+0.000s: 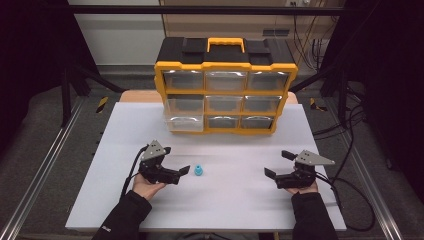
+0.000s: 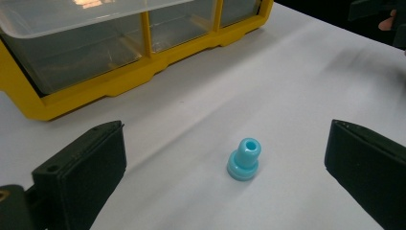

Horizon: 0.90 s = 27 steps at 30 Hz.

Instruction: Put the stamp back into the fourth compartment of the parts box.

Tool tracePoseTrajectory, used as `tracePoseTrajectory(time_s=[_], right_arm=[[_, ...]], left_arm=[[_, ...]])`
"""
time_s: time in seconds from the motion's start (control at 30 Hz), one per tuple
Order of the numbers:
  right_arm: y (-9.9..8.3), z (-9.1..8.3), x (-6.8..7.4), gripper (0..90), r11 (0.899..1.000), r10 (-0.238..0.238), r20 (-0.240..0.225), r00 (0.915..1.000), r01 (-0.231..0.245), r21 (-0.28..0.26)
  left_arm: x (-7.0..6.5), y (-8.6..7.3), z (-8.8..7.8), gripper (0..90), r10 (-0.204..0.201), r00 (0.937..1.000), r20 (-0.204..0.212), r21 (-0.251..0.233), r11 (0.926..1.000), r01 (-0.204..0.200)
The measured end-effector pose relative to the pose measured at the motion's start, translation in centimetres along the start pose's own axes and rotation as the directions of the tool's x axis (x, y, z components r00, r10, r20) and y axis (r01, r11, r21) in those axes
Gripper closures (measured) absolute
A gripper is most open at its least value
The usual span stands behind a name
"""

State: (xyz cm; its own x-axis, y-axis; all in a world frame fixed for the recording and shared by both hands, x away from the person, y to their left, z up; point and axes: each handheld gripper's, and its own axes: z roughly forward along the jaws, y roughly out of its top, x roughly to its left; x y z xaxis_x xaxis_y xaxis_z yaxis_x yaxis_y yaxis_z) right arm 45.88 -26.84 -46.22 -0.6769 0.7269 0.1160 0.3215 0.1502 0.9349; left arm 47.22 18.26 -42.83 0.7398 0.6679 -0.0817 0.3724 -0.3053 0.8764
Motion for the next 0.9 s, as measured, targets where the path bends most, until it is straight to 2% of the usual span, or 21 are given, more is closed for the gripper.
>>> tracePoseTrajectory(time_s=[0.63, 0.8, 0.9], right_arm=[[0.0, 0.0, 0.0, 0.5, 1.0, -0.002, 0.001, 1.0, 0.002, 0.001], [0.0, 0.0, 0.0, 0.5, 1.0, -0.002, 0.001, 1.0, 0.002, 0.002], [0.0, 0.0, 0.0, 0.5, 1.0, -0.002, 0.001, 1.0, 0.002, 0.002]], left_arm=[[-1.3, 0.9, 2.5, 0.0, 0.025, 0.9996, 0.013, 0.038, 0.999, -0.025], [-1.4, 0.9, 3.0, 0.0, 0.02, 0.9996, 0.019, 0.041, 0.9989, -0.021], [-1.5, 0.7, 3.4, 0.0, 0.019, 0.9996, 0.022, 0.061, 0.998, -0.02]])
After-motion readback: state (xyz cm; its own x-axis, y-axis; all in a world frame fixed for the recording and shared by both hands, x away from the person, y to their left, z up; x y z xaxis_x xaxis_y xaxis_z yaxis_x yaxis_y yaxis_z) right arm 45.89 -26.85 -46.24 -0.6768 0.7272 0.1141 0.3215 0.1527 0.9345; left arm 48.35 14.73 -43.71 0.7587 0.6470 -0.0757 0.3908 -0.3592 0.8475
